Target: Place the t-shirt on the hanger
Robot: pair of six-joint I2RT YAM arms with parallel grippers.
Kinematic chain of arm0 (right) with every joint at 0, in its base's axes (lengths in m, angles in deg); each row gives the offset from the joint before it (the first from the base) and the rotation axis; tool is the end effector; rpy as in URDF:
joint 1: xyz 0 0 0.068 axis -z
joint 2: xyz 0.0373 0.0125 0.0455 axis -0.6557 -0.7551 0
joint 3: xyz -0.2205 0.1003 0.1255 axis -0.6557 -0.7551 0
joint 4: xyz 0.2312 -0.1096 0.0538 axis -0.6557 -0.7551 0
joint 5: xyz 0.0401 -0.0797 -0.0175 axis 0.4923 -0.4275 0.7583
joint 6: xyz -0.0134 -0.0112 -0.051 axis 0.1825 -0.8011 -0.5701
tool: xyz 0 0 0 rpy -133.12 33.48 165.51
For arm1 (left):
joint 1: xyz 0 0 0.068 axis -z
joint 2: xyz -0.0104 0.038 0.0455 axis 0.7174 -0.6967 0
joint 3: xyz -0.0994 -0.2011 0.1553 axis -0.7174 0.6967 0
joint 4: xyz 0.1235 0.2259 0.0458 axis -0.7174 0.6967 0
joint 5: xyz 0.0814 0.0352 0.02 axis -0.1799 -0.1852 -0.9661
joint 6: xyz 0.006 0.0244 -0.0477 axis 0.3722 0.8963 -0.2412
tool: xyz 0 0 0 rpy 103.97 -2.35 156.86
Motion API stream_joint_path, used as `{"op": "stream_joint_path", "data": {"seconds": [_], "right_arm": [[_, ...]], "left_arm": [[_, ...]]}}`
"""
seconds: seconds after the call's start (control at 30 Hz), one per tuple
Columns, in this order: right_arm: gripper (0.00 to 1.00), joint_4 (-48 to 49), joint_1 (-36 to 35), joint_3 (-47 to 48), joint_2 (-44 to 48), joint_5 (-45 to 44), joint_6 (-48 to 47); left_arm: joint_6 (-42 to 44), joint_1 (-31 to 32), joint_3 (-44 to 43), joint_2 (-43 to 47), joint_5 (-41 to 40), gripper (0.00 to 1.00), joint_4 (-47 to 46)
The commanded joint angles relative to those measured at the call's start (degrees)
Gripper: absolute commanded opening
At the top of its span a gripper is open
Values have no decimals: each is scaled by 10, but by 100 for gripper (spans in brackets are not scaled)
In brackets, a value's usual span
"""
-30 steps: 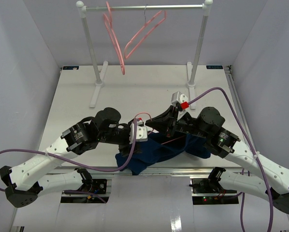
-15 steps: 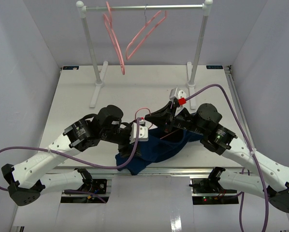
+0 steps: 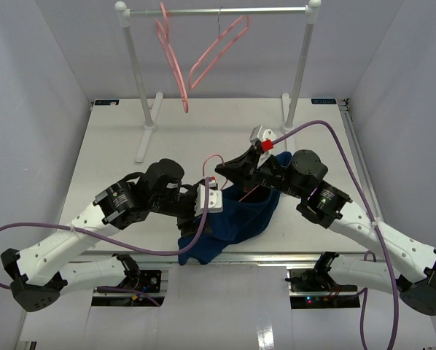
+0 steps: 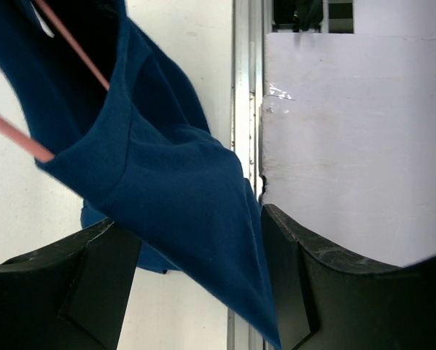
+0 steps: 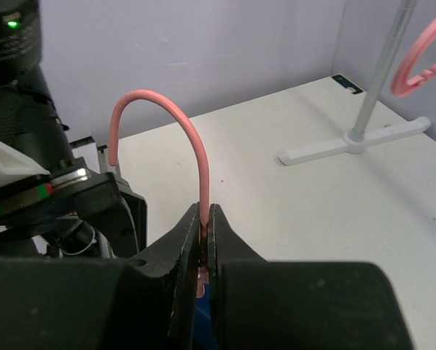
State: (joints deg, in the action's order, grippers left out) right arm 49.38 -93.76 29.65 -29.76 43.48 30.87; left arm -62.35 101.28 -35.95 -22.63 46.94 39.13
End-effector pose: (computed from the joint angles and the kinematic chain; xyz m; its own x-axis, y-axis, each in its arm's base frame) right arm 0.1346 0.1921 0.4073 -0.0016 0.1568 -0.9876 -0.9249 0.3753 0.0611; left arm 0.0971 -0.1685 0.3715 0.0500 0.5874 -0.8077 0.9984 -0.0091 0.0552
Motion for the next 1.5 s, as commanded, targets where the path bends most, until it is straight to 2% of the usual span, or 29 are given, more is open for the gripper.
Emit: {"op": "stream_joint_path", "data": {"seconds": [0.0, 0.17, 0.4, 0.53, 0.67, 0.8, 0.97, 1.17, 1.23, 1.33, 1.47], "right_arm": [[8, -1, 19, 31, 33, -72, -24], [8, -74, 33, 51, 65, -130, -42], [8, -137, 38, 85, 93, -164, -49], [8, -157, 39, 108, 109, -172, -46], [8, -184, 39, 137, 117, -182, -47], [8, -188, 38, 142, 132, -195, -49], [8, -188, 38, 139, 141, -205, -48], [8, -185, 39, 139, 150, -207, -43], [8, -185, 38, 141, 152, -207, -41], [8, -186, 38, 143, 157, -214, -43], [8, -187, 38, 146, 159, -225, -46]], "left_arm": [[-37, -1, -18, 30, -70, 74, -15], [-79, -1, -31, 52, -128, 72, -26], [-140, -1, -37, 82, -194, 72, -77], [-205, -1, -2, 91, -248, 66, -126], [-239, -1, 73, 120, -234, 62, -174], [-240, -1, 104, 134, -235, 62, -194], [-262, -1, 120, 143, -201, 62, -217], [-273, -1, 140, 118, -200, 60, -235], [-274, -1, 144, 105, -199, 58, -241], [-276, -1, 146, 86, -186, 48, -242], [-274, -1, 150, 82, -175, 50, -246]]}}
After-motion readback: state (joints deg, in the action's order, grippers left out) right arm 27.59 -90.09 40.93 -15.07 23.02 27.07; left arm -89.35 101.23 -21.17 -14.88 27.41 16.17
